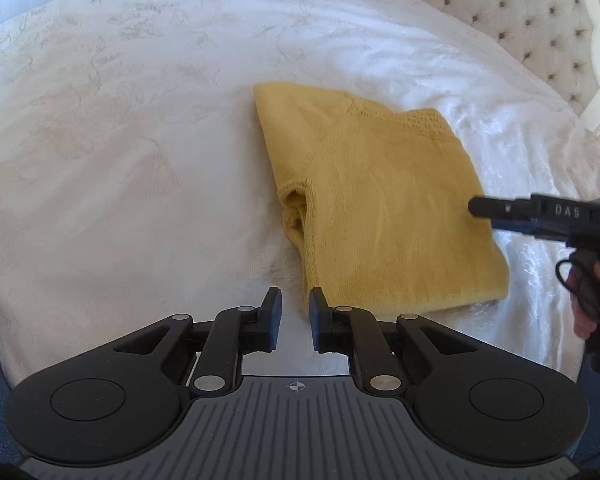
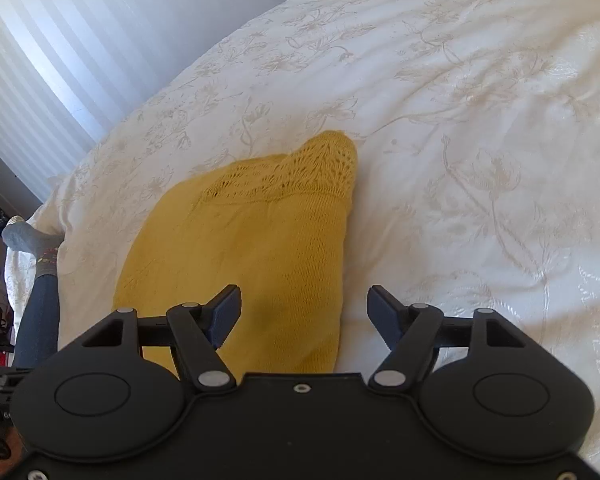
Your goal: Fold small clothes
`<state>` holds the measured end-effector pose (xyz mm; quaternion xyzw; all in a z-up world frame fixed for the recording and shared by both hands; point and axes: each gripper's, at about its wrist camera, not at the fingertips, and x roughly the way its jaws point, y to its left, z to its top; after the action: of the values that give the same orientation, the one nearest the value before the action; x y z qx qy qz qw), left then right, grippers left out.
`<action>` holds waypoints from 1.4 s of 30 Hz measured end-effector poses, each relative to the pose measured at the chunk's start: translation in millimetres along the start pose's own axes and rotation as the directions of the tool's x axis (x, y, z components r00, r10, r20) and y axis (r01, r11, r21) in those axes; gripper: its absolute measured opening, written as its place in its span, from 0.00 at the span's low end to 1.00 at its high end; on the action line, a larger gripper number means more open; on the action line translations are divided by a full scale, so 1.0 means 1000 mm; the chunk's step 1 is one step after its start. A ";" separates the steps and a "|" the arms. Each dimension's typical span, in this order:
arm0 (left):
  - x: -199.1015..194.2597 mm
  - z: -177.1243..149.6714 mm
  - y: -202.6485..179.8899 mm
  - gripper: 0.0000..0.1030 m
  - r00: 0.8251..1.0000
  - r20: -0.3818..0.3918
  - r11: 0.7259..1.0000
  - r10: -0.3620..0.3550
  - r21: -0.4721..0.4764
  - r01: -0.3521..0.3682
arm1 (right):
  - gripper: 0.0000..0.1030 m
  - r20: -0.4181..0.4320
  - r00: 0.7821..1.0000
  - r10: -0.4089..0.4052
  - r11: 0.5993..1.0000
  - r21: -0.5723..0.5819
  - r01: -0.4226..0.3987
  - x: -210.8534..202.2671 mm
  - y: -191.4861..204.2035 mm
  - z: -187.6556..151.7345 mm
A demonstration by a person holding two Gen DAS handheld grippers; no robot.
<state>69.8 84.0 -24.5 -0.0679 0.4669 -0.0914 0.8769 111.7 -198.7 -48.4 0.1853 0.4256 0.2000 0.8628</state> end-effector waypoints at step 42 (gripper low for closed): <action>0.039 0.037 -0.037 0.26 0.996 0.093 0.991 0.017 0.131 -0.029 | 0.26 -0.151 0.977 0.148 0.926 0.367 -0.084 -0.001 -0.029 -0.031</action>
<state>117.9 40.8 -27.6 -0.0086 0.4200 -0.1089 0.9009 91.9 -219.2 -79.7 0.3463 0.5177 0.1854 0.7601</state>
